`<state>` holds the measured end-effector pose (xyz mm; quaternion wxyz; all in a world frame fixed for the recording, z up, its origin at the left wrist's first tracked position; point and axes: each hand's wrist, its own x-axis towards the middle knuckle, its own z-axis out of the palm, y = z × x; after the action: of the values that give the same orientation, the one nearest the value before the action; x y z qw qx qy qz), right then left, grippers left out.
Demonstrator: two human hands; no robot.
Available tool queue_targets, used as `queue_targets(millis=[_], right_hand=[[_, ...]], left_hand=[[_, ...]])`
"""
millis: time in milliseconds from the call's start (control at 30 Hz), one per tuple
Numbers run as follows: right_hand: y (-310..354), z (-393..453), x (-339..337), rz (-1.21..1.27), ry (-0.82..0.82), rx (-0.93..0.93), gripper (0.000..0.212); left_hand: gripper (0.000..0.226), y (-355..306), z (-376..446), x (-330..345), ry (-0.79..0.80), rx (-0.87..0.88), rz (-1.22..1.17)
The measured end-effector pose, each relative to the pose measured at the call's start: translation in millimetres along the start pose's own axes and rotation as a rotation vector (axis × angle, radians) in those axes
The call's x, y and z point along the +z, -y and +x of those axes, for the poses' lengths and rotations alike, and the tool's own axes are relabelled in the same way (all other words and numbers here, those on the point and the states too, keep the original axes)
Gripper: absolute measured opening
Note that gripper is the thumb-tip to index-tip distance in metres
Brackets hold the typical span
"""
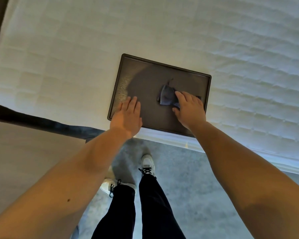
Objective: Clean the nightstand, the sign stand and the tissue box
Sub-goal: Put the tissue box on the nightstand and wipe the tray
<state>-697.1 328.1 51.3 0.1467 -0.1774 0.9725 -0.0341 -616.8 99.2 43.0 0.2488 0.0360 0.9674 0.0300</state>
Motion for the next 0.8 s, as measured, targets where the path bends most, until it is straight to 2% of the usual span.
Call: queue_targets(millis=[133,233,333,400,467,533,600,667,733,767,800], right_hand=[[-1.9,-1.7,0.9,-0.056,-0.002,0.019,0.054],[9.5,-1.0,-3.6,0.013,0.083,0.039,0.052],[28.5,-2.4,-19.3,0.454,0.264,0.136,0.045],[40.4,-3.7,-33.1,0.753,0.417,0.186,0.027],[50.2,-4.0,-42.7,0.922,0.579,0.180,0.018],[63.2,-2.6,-50.3,1.022,0.738,0.139,0.022],[81.6,0.0,-57.2,1.026,0.857,0.062,0.024],[102.0,4.1,-63.7,0.937,0.924,-0.052,0.031],[124.0,8.5,-67.9,0.738,0.907,-0.162,0.053],[136.3,9.9,-69.0,0.607,0.866,-0.229,0.058],[149.7,11.4,-69.4,0.489,0.818,-0.314,0.054]], left_hand=[[0.067,0.8,1.8,5.9,0.020,-0.012,0.011],[0.067,1.2,1.1,7.0,0.008,-0.016,-0.017],[0.070,2.6,-2.4,-1.9,-0.030,-0.017,-0.133],[0.076,6.7,-8.8,-12.0,-0.117,0.000,-0.293],[0.079,14.1,-17.5,-21.1,-0.229,0.074,-0.421],[0.075,25.1,-27.9,-29.0,-0.323,0.159,-0.466],[0.059,40.4,-39.7,-35.7,-0.365,0.215,-0.505],[0.033,58.2,-56.6,-42.7,-0.323,0.189,-0.587],[0.018,80.1,-77.6,-41.7,-0.229,0.090,-0.696],[0.015,91.3,-90.1,-39.4,-0.197,0.041,-0.739],[0.013,102.2,-104.4,-36.8,-0.181,-0.002,-0.775]])
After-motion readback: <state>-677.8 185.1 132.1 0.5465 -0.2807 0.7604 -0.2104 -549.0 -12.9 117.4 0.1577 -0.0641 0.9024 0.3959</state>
